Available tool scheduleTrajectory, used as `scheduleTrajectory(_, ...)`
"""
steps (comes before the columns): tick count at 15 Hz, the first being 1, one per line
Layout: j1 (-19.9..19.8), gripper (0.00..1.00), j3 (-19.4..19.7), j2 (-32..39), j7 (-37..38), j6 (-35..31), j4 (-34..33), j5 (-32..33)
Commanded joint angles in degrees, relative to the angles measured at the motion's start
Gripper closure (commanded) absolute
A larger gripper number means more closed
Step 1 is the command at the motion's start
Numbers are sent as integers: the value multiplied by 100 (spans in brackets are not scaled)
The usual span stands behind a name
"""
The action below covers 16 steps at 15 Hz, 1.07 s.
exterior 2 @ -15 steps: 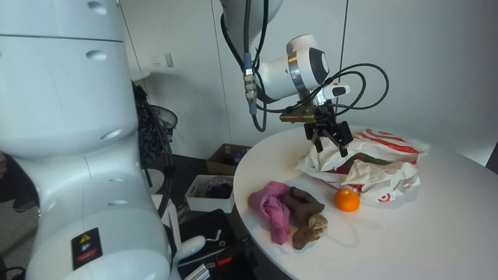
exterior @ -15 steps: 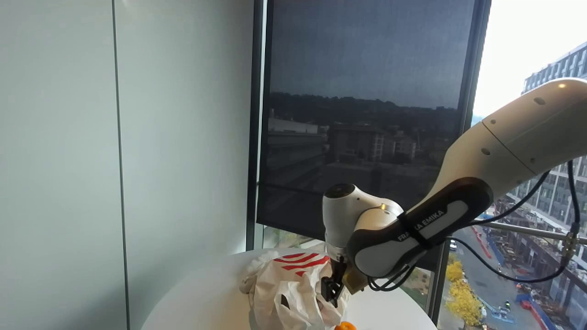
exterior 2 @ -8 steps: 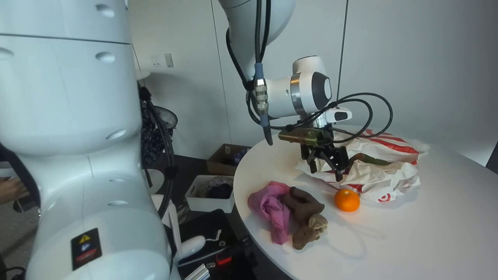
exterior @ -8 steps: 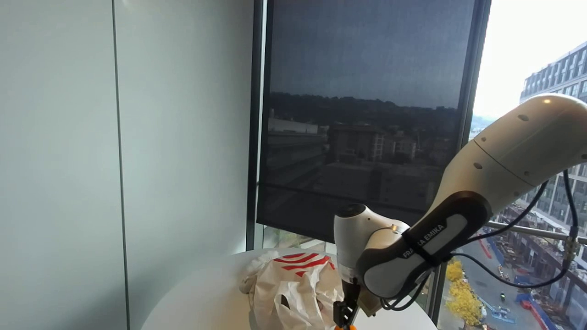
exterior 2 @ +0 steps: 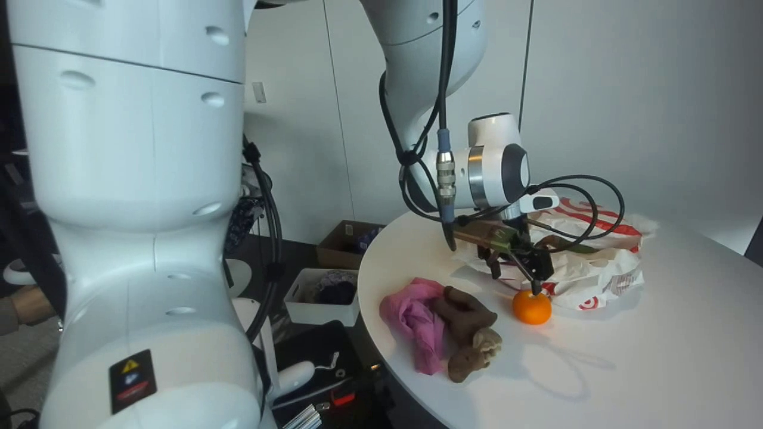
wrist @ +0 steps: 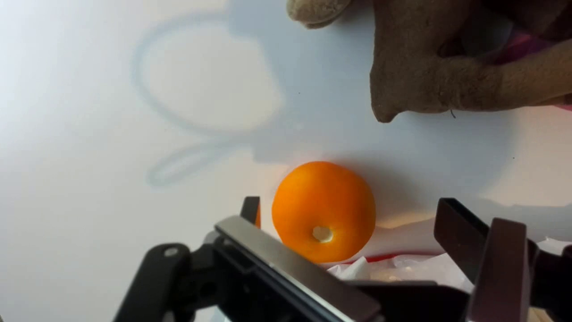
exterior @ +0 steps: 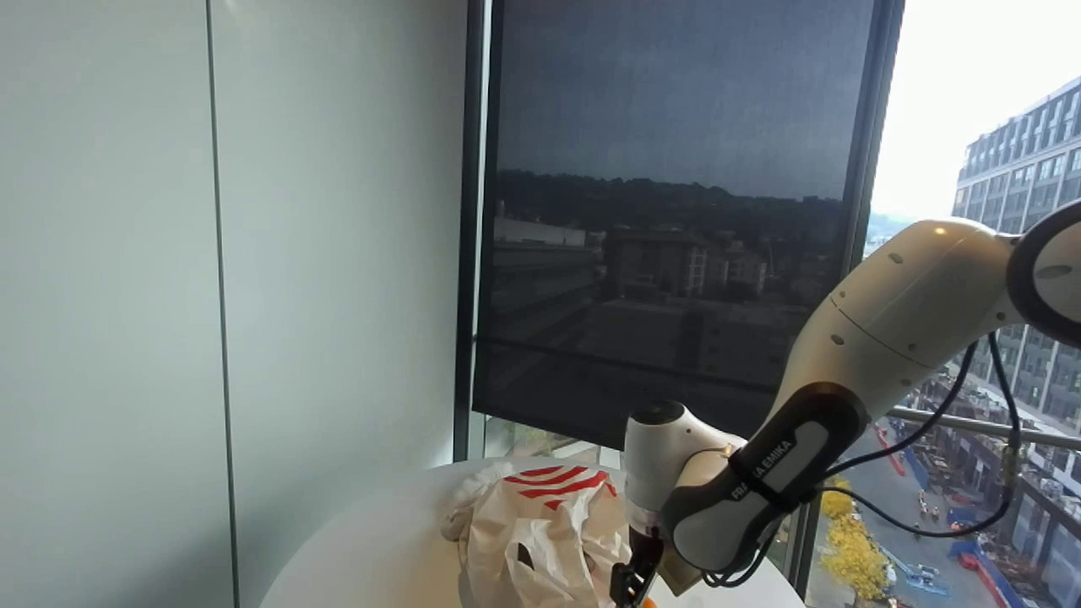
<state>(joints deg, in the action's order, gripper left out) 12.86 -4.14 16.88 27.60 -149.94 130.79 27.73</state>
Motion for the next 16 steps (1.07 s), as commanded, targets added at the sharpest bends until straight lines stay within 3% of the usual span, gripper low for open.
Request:
scheduleTrajectory(1, 13, 0, 127, 316, -411, -437, -284, -296)
scheduleTrajectory(8, -40, 0, 198, 911, -1162, -679, -653, -984)
scheduleTrajectory(14, -11, 0, 416, 1285, -1421, -654, -882, -1018)
scheduleTrajectory(15, -54, 25, 378, 1307, -1516, -618, -899, -1086)
scheduleTrajectory(16, -66, 28, 369, 1315, -1586, -603, -901, -1117)
